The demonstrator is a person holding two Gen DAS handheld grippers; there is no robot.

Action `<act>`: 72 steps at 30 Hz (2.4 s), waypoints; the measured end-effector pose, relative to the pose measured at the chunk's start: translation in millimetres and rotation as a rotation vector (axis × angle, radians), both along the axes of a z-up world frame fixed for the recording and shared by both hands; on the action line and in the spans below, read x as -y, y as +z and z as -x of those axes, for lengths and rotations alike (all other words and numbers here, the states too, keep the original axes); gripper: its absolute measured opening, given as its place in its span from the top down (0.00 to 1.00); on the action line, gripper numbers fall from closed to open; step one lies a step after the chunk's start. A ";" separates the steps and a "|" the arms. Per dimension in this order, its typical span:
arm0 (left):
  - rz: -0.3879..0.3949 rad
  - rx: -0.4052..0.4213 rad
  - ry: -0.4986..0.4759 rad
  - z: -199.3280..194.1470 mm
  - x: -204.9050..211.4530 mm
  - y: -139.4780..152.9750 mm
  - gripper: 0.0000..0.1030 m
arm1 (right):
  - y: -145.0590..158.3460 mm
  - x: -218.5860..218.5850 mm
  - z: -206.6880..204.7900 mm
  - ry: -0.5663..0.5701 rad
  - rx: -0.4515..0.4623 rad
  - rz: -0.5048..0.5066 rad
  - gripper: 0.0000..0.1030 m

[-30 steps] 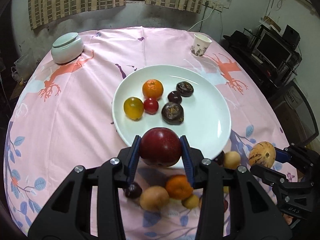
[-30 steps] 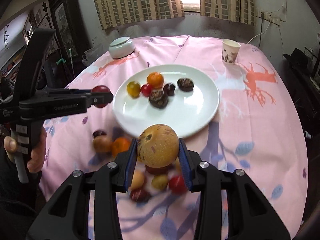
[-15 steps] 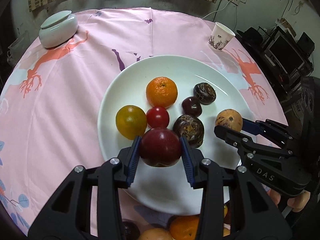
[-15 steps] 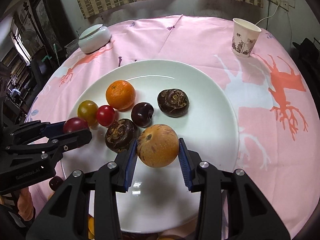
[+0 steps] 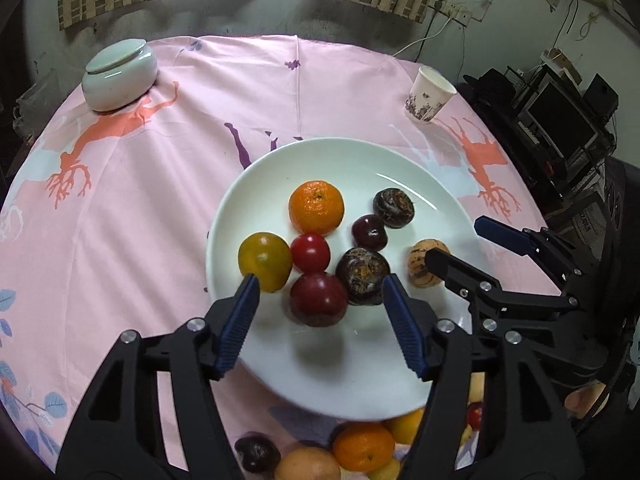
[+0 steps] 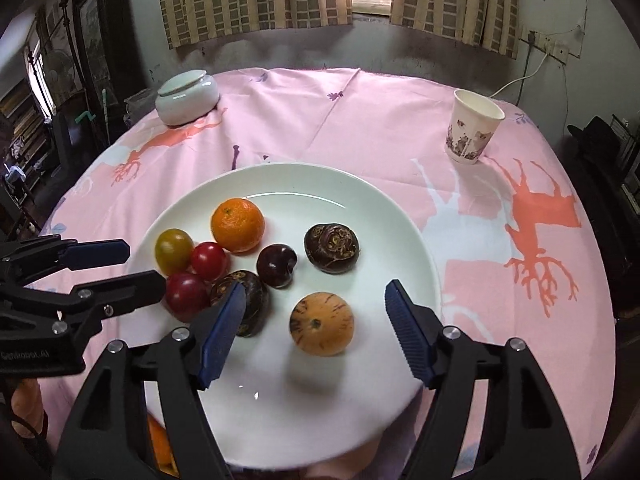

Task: Organize fruits
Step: 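Lower the plum onto the plate while the right tool lowers the tan fruit beside it, then move both open tools back toward the fruit cluster, then grasp the tan pear with the right tool while the left tool grasps a speckled tan fruit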

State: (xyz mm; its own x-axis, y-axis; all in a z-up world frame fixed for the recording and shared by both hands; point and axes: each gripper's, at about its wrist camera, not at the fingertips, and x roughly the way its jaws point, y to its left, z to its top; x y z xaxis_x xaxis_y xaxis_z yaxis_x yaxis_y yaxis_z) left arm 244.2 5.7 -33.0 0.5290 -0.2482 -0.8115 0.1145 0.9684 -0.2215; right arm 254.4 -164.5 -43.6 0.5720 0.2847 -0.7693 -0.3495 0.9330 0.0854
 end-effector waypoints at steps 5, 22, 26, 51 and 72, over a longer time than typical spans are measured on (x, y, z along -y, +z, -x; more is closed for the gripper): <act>-0.064 0.143 0.057 77.1 -11.3 35.8 0.04 | 31.6 20.8 79.0 0.013 0.075 -0.031 0.05; -0.077 0.173 0.154 225.0 -53.0 -15.9 0.04 | -20.9 -22.8 223.0 0.117 0.060 -0.081 0.14; -0.066 0.177 0.166 230.1 -60.5 -14.9 0.04 | -32.1 -25.0 201.8 0.095 -0.009 -0.088 0.32; -0.132 0.056 0.091 160.0 -19.7 -52.7 0.20 | -27.6 41.3 218.0 -0.051 -0.108 -0.222 0.58; -0.119 -0.006 0.041 130.4 -2.3 -58.7 0.24 | -31.5 49.0 218.0 -0.026 -0.135 -0.296 0.58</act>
State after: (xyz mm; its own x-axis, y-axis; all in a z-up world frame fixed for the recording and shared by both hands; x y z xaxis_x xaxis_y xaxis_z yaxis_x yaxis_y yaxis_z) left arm 113.8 8.0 -91.7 0.5315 -0.1286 -0.8373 0.0736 0.9917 -0.1056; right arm 36.4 -213.5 -75.0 0.4805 0.4936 -0.7249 -0.2928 0.8694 0.3979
